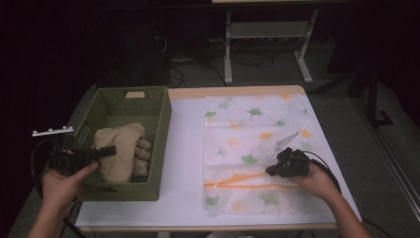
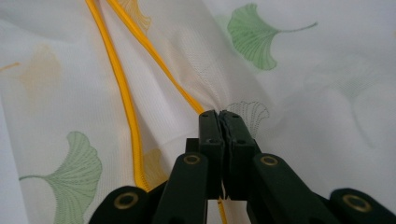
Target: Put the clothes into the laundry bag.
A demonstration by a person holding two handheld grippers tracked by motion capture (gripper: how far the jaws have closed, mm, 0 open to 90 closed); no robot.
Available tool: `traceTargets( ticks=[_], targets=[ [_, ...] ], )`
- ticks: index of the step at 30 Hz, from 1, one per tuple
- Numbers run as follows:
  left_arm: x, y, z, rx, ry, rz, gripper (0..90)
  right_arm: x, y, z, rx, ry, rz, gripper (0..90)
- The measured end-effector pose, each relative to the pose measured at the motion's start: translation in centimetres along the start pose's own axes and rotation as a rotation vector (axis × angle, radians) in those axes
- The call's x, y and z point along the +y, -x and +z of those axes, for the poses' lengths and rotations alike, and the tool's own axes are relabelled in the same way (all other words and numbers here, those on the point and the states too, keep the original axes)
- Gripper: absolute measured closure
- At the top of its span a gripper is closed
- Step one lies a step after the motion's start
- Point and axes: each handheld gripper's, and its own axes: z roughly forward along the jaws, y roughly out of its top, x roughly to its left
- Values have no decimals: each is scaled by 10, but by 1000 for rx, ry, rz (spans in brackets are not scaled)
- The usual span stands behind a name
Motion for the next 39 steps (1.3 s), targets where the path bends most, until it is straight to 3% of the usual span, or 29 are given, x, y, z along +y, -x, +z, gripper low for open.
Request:
traceTargets(
  ticks=[6, 14, 17, 22, 28, 30, 32, 38, 39],
  targets=[
    [5, 9, -6, -38, 32, 16, 768, 14, 0, -14, -6, 21, -3, 873],
    [14, 21, -4, -67, 29, 46, 768, 24, 6, -24, 7, 44, 9, 873],
    [17, 23, -6, -70, 38, 48, 768, 25, 7, -27, 11, 47, 14, 873],
    [25, 33, -11, -117, 70, 39, 769, 32, 12, -35, 12, 69, 24, 873],
    [32, 51, 1, -174, 52, 65, 769, 42, 15, -35, 14, 65, 2, 873],
    [33, 55, 4, -180, 49, 74, 769, 44, 15, -35, 15, 63, 3, 874],
    [37, 68, 14, -208, 41, 98, 769, 46, 19, -36, 21, 74, 13, 873],
    [40, 82, 26, -246, 30, 116, 770, 46, 23, -36, 28, 85, 20, 874],
    [40, 88, 32, -267, 23, 122, 770, 46, 24, -36, 28, 88, 20, 874]
  ],
)
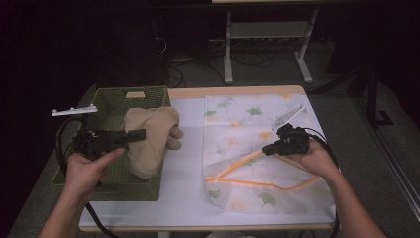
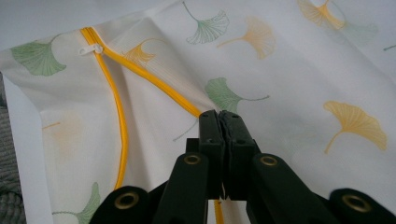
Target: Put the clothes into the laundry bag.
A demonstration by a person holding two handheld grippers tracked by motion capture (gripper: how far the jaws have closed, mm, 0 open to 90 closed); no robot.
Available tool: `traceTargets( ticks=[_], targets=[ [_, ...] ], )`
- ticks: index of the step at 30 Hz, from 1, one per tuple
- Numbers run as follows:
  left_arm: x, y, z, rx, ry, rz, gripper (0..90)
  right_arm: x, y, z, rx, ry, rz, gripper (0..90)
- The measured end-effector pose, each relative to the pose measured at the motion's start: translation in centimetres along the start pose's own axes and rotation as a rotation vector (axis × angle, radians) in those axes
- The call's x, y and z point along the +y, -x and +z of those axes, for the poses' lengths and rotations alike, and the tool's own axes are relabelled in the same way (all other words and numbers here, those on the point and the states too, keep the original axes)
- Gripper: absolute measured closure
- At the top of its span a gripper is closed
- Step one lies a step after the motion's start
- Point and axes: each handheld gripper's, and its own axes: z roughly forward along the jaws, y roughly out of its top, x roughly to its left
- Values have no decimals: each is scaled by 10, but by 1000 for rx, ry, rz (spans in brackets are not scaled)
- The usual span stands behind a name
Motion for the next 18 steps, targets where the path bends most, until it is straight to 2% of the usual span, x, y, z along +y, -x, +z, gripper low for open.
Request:
traceTargets(
  ticks=[5, 15, 18],
  targets=[
    [2, 9, 15, -12, -21, 27, 770, 1, 1, -1, -1, 4, 9, 874],
    [3, 35, 56, -93, -66, 72, 771, 6, 1, -4, -13, 13, 7, 877],
    [2, 40, 67, -113, -85, 79, 771, 7, 2, -7, -13, 31, 9, 878]
  ],
)
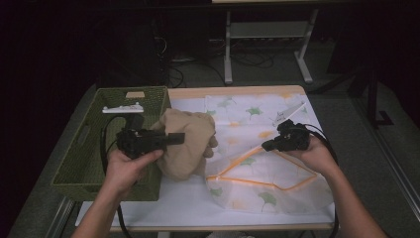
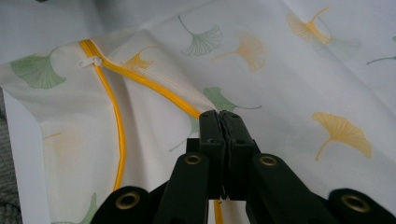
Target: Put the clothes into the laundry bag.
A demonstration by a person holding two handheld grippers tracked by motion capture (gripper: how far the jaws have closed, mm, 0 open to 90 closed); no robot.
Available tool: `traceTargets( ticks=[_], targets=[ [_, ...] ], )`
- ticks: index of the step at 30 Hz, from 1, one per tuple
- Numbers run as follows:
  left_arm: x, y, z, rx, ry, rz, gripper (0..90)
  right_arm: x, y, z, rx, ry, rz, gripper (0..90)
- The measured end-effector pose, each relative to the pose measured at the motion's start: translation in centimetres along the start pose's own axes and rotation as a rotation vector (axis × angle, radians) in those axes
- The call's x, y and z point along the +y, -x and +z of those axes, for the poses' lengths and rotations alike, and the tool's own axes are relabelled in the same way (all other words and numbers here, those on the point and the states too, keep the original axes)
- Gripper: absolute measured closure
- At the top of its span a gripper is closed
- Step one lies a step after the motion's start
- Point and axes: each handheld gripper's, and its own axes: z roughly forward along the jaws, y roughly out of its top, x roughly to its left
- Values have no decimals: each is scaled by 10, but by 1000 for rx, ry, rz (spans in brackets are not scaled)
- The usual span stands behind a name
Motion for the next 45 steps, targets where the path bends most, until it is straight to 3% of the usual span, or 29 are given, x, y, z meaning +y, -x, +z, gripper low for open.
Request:
traceTargets(
  ticks=[12, 22, 25, 31, 40, 41, 45],
  targets=[
    [-16, 15, 43, -103, -65, 15, 772, 1, 5, -2, 4, 11, 21, 878],
    [-34, 29, 58, -183, -92, 21, 772, 3, 5, -1, 3, 23, 26, 878],
    [-40, 40, 68, -221, -112, 33, 772, 5, 4, -2, 5, 31, 23, 878],
    [-50, 52, 86, -271, -159, 47, 772, 9, 1, -4, 7, 42, 13, 878],
    [-56, 52, 112, -277, -203, 49, 772, 14, -1, -7, 9, 51, 0, 878],
    [-57, 51, 121, -277, -213, 39, 772, 14, -2, -7, 14, 57, 3, 878],
    [-59, 56, 135, -309, -233, 44, 772, 16, -3, -9, 7, 56, -3, 878]
  ],
)
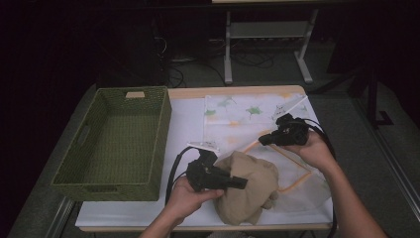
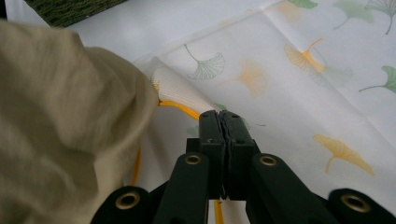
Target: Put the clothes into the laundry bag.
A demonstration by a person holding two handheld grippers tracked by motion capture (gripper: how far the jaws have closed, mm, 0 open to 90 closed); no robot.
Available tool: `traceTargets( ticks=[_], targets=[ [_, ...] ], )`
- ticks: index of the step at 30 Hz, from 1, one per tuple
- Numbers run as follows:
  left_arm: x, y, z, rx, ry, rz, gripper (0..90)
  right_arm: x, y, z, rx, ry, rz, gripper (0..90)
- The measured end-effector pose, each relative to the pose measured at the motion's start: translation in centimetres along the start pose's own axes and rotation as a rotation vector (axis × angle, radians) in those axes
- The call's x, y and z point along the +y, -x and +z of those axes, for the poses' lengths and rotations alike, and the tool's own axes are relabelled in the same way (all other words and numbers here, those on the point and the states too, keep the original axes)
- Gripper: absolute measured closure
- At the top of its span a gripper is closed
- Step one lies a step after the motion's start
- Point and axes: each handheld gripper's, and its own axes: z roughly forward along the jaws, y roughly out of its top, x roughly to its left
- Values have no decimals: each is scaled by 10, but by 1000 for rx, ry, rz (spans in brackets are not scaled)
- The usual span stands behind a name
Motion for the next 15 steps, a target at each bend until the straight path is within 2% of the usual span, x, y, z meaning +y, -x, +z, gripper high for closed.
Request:
traceTargets(
  ticks=[4, 6, 8, 13, 15],
  targets=[
    [2, 7, 12, -51, -4, 1, 772, -1, 0, 0, -3, -4, 0, 878],
    [4, 11, 18, -66, -13, 27, 772, -1, 0, -1, -3, -1, -2, 878],
    [7, 11, 24, -31, -30, 40, 772, -1, 0, -2, -4, -1, -1, 878],
    [11, -9, 35, 20, -19, -4, 771, 0, -3, -4, 0, 10, -10, 878],
    [12, -20, 39, 25, 10, -42, 771, 0, -5, -4, 5, 12, -12, 878]
  ],
)
